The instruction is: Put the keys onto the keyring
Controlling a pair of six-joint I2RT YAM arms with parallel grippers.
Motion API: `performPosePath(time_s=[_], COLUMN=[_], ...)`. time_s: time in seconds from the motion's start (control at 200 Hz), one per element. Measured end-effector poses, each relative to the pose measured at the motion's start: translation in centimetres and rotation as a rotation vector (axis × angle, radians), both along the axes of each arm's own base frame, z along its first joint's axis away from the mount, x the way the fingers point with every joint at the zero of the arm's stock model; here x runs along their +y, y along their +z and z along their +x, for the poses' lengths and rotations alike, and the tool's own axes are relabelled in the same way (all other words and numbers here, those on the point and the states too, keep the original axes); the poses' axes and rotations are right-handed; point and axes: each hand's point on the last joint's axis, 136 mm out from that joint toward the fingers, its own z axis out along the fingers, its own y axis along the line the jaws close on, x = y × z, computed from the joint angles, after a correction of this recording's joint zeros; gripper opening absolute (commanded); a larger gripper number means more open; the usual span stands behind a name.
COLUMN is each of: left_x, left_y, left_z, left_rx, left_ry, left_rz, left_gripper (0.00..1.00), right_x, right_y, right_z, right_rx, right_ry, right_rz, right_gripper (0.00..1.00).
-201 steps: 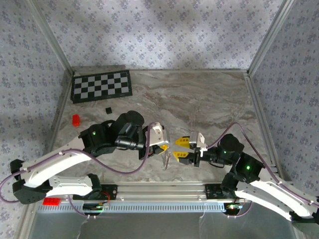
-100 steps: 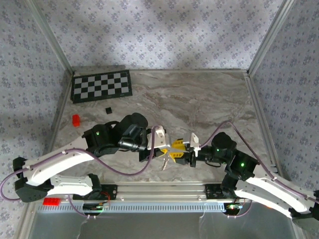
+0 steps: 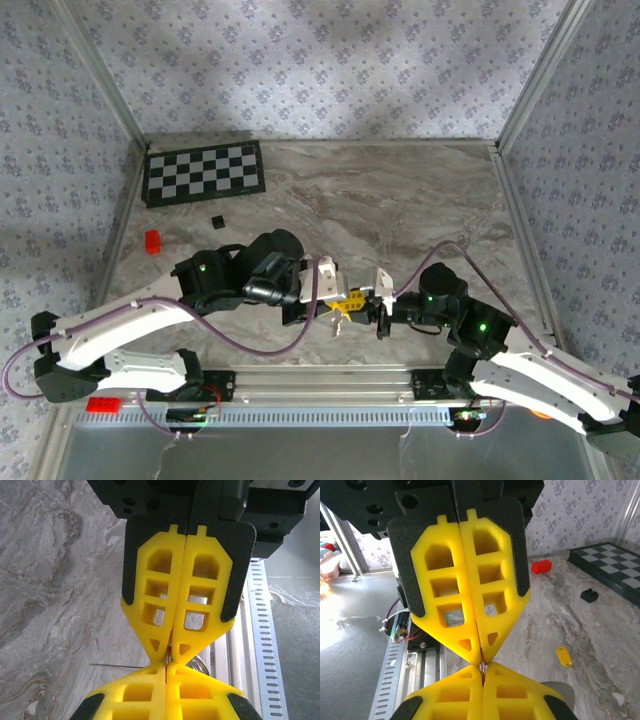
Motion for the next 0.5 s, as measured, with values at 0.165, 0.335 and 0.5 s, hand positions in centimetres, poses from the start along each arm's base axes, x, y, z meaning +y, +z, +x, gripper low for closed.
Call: performPosePath(time_s=[0.165, 0.335, 0.5], left_x=[0.0, 0.0, 0.3], left_y=[-0.1, 0.5, 2.2], left_z=[0.0, 0.2, -0.4], left_rx=[-0.005, -0.010, -0.016], left_ry=[-0.001, 0.022, 0.031], left_rz=[0.004, -0.028, -0.168], left_gripper=[0.03, 0.36, 0.38], right_x=[0.0, 0.0, -0.1], right_y=[-0.1, 0.2, 1.5], right_z=[0.0, -0.3, -0.3], right_rx=[0.000, -0.005, -0.030], right_ry=[0.000, 0.009, 0.006], right_rz=[-0.003, 0.006, 0.069], right_gripper=[0.00, 0.00, 0.00])
